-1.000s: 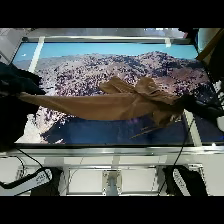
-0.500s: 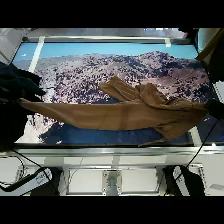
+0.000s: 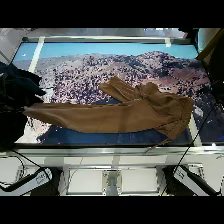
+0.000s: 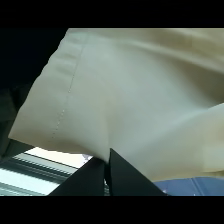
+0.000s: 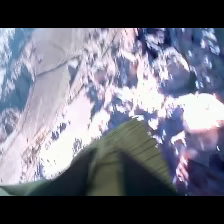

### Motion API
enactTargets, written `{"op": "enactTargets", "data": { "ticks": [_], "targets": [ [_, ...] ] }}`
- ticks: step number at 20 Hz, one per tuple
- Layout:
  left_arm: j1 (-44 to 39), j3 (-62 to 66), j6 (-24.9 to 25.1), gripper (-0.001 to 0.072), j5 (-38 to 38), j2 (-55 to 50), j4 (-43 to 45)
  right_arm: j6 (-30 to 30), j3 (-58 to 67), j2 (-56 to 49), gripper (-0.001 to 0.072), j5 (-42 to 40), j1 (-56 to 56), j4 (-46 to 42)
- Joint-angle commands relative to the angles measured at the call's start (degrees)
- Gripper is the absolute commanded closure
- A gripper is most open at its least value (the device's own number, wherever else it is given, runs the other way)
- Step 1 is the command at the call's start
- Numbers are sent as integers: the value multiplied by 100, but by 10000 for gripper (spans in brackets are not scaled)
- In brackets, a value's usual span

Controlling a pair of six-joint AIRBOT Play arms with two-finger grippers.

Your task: Fold the clothes and pants, and hang the long-sleeved shirts on hangers.

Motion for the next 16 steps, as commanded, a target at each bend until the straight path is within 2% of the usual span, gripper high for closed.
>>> {"op": "enactTargets", "data": {
  "ticks": [1,3,5,7,9,10,12,16],
  "targets": [
    [0,-37,-103,692,2,-7,35,-1196,278,-205,365,758,-118,101],
    [0,-37,-101,692,4,-7,35,-2258,258,-201,365,2236,-341,101],
    [0,-37,-101,693,4,-7,33,-3115,-2,-142,365,3259,-625,195],
    [0,-37,-98,692,4,-7,35,-3805,-675,94,366,3552,-1029,804],
    [0,-37,-98,692,4,-7,33,-4854,-1491,363,374,3574,-1453,2267],
    [0,-37,-98,692,7,-7,33,-5101,-1834,387,364,3613,-1620,2809],
    [0,-37,-98,692,7,-7,33,-5117,-2354,289,88,3611,-1777,2929],
    [0,-37,-98,692,7,-13,33,-5226,-2889,229,88,3287,-1766,2769]
  ]
}}
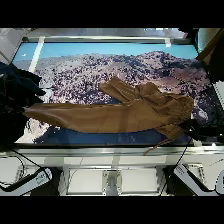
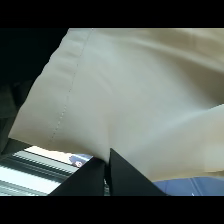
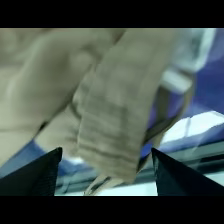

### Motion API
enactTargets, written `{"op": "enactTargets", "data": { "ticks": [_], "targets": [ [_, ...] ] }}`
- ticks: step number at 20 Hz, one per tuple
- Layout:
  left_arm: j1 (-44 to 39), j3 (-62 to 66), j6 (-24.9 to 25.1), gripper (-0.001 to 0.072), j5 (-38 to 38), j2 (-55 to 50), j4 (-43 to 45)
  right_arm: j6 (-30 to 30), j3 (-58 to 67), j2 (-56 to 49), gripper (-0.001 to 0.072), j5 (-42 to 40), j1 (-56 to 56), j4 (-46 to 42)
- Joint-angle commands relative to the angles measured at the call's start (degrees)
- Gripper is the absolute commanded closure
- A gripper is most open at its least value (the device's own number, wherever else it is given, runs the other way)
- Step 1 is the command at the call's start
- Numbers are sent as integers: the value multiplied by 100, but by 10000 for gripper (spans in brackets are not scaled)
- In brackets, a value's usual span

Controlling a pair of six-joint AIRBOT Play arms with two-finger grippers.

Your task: Fold the clothes and pants, and hang the long-sleeved shirts on hangers.

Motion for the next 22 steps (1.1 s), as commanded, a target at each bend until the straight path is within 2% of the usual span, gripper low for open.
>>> {"op": "enactTargets", "data": {
  "ticks": [1,2,3,4,5,6,10,16,19,22],
  "targets": [
    [0,-2,0,692,2,-7,0,-323,-472,-11,93,-219,-92,192],
    [0,-2,0,692,2,-9,0,-323,-474,-9,112,-260,-92,243],
    [0,-2,0,692,2,-17,0,-328,-474,-9,204,-249,-92,337],
    [0,-2,0,692,26,-26,-2,-330,-474,-9,341,-214,-92,411],
    [0,-2,-2,692,63,-35,-2,-474,-472,-9,531,-157,-92,485],
    [0,-2,-2,692,131,-42,-4,-608,-470,-4,674,-116,-92,562],
    [2,9,2,693,131,31,28,-616,380,223,682,393,-101,621],
    [2,11,26,693,131,616,28,-267,3768,527,683,2159,-98,249],
    [2,11,120,693,131,815,28,-251,4551,525,683,2087,-98,-70],
    [0,-20,149,693,109,695,-20,26,4295,372,683,2061,-98,-1248]
  ]
}}
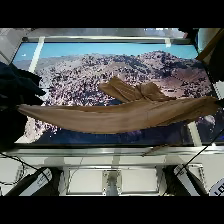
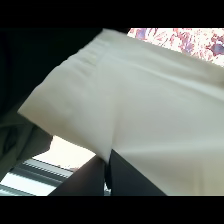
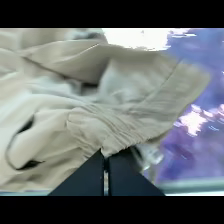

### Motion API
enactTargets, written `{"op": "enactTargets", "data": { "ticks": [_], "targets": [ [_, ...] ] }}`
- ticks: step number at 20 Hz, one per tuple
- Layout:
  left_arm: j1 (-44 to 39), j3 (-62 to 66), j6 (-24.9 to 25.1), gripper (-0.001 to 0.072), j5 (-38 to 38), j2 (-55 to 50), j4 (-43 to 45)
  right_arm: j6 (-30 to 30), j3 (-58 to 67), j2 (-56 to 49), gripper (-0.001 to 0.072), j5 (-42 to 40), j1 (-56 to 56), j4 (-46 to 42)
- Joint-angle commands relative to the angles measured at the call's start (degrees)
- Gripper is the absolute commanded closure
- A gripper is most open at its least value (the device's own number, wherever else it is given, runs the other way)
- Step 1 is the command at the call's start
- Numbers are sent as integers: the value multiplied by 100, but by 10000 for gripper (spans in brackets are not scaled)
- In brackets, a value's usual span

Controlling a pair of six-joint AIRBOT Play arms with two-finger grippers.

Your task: Fold the clothes and pants, and hang the long-sleeved shirts on hangers.

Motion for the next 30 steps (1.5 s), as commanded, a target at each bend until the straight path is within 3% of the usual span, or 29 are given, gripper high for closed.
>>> {"op": "enactTargets", "data": {
  "ticks": [1,4,7,11,12,13,14,17,21,22,24,25,30],
  "targets": [
    [0,-85,59,693,-15,-39,-162,234,-116,-136,683,81,0,-1198],
    [0,-518,-81,693,-13,-63,-234,118,-1709,-153,683,-284,-2,-1550],
    [2,-1185,-94,693,31,-66,2,-96,-3141,-155,683,-1217,0,-1764],
    [2,-1598,-334,693,356,-66,90,-55,-3458,-153,682,-1897,0,-1255],
    [2,-1598,-363,693,470,-57,92,-17,-3379,-151,606,-1969,0,-1047],
    [2,-1598,-396,692,514,-52,92,94,-3265,-151,355,-1978,0,-909],
    [2,-1598,-393,693,505,-52,94,181,-3088,-149,216,-1954,0,-861],
    [2,-1598,-393,693,505,-52,229,212,-2500,-133,217,-1550,-7,-1268],
    [2,-1598,-398,692,501,-52,299,208,-2673,66,217,-1397,-463,-1252],
    [0,-1587,-396,635,501,-44,269,205,-2673,61,217,-1397,-551,-1165],
    [-4,-1318,-396,144,448,50,-2,208,-2535,63,217,-1392,-601,-780],
    [-4,-1084,-393,62,525,144,-181,208,-2413,63,217,-1399,-601,-481],
    [-267,190,-179,77,2603,116,-2168,205,-2015,59,223,-2048,-446,916]
  ]
}}
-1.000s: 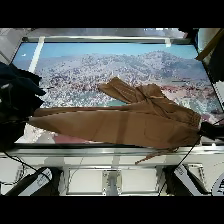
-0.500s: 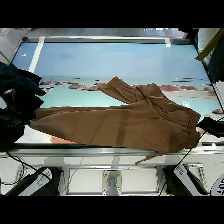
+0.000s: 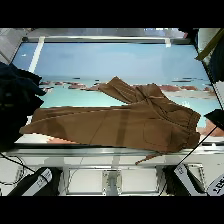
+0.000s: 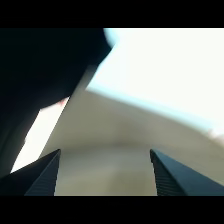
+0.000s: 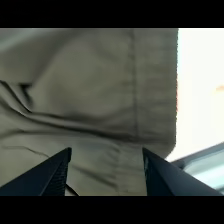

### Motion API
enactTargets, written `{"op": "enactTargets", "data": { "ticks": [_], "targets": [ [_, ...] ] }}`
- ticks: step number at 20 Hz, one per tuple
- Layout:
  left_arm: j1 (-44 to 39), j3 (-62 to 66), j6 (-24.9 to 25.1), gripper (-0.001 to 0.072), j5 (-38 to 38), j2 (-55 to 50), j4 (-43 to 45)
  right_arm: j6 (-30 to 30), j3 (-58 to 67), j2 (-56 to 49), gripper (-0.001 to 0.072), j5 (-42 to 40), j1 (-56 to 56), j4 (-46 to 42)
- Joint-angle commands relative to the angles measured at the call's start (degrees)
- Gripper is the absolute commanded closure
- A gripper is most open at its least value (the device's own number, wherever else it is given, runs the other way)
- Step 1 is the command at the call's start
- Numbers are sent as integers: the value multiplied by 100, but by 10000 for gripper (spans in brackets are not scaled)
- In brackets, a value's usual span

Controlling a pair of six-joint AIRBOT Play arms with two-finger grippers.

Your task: Fold the clothes and pants, and hang the long-sleeved shirts on hangers.

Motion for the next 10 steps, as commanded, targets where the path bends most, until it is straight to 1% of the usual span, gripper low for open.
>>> {"op": "enactTargets", "data": {
  "ticks": [1,3,6,8,10],
  "targets": [
    [-442,857,273,77,964,-431,-1405,-4,166,0,223,-570,267,990],
    [-1209,1388,315,77,509,-1335,-1497,-4,166,-24,223,-807,728,975],
    [-2306,2315,15,78,411,-2892,-1729,-2,166,-131,224,-905,1340,920],
    [-2798,3082,-39,79,372,-3853,-2083,-4,166,-190,223,-896,1631,883],
    [-3053,3845,-55,78,254,-4680,-2710,-4,164,-210,223,-885,1812,881]
  ]
}}
